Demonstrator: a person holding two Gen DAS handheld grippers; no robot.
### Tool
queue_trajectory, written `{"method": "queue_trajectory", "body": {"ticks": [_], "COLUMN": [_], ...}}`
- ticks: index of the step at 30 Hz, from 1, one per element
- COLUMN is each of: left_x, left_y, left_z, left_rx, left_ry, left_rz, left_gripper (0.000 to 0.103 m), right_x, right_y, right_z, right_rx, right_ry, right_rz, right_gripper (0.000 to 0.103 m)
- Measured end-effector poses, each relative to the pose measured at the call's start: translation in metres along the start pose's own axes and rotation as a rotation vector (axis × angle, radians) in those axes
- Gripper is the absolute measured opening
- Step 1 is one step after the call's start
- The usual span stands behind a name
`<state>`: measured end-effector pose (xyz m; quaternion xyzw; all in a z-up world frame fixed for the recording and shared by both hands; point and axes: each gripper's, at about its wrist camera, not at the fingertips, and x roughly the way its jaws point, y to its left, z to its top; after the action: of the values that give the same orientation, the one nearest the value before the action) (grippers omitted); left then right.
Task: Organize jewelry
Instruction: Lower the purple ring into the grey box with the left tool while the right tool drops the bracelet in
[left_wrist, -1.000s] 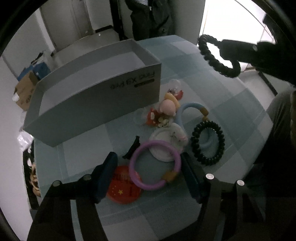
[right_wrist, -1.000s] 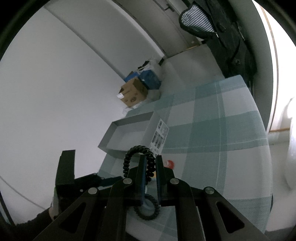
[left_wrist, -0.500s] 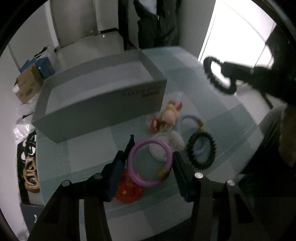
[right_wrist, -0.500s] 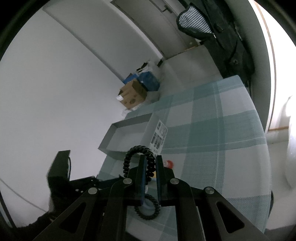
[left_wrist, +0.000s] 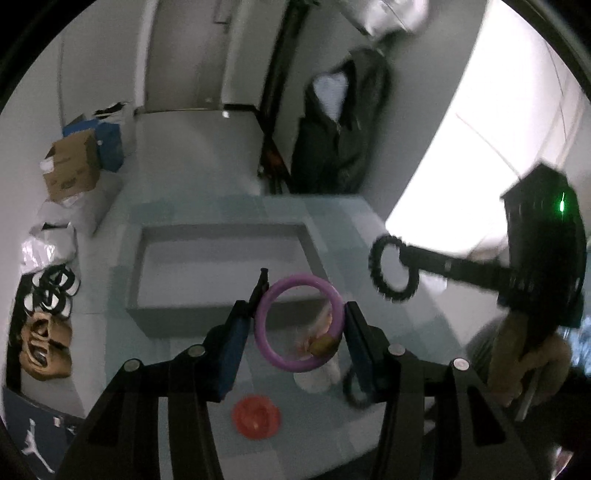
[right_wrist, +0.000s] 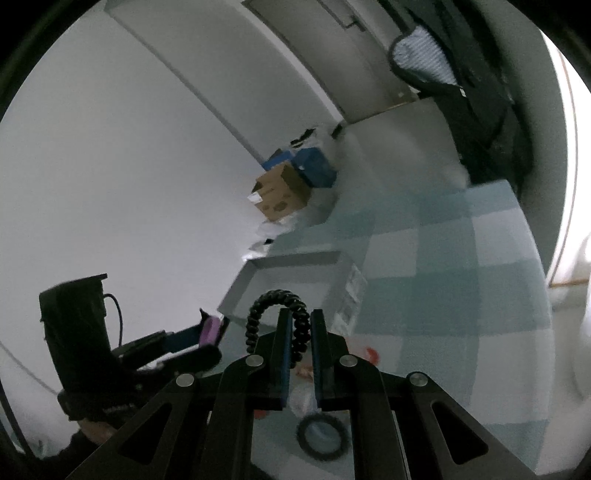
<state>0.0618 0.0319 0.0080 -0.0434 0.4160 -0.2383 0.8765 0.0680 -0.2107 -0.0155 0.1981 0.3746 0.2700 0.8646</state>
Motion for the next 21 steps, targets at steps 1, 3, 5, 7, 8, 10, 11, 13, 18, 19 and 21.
{"method": "queue_trajectory", "body": {"ticks": [1,3,5,7,8,10,11,13,18,19,21], "left_x": [0.002,0.006,0.010,0.013,0.015,0.022,0.025,0.031,0.041,0.043,0.048], "left_y": [0.004,0.012,0.017,0.024,0.028,0.035,0.039,0.045,0.058,0.059,0.060], "left_z": [0.004,0.014,0.023,0.029,0.033,0.036,0.037,0.037,0.035,0.034,0.033], "left_rx": [-0.016,-0.048,-0.063,-0.085,-0.100,-0.118,-0.124,-0.134,-0.152,-0.153,-0.150], "left_ry": [-0.004,-0.012,-0.017,-0.018,-0.015,-0.007,-0.003,0.012,0.056,0.064,0.083], "left_rz": [0.011,0.019,0.038,0.058,0.060,0.076,0.084,0.089,0.083,0.082,0.083], "left_gripper": [0.046,0.046,0.046,0.046,0.046,0.046,0.046,0.046,0.046,0.046,0.046], "right_x": [0.003,0.012,0.022,0.033,0.041,0.054,0.061,0.071,0.092,0.095,0.101], "right_y": [0.001,0.006,0.012,0.017,0.019,0.020,0.021,0.021,0.011,0.008,0.005], "right_z": [0.004,0.013,0.021,0.030,0.036,0.042,0.046,0.049,0.051,0.051,0.052], "right_rx": [0.003,-0.004,-0.026,-0.050,-0.062,-0.073,-0.081,-0.089,-0.061,-0.052,-0.039], "right_ry": [0.003,0.012,0.016,0.027,0.037,0.060,0.070,0.082,0.105,0.109,0.121], "right_rz": [0.006,0.008,0.010,0.008,0.005,0.000,-0.007,-0.009,-0.018,-0.020,-0.024], "right_gripper": [0.009,0.009,0.009,0.009,0.009,0.009,0.009,0.009,0.009,0.009,0.009]}}
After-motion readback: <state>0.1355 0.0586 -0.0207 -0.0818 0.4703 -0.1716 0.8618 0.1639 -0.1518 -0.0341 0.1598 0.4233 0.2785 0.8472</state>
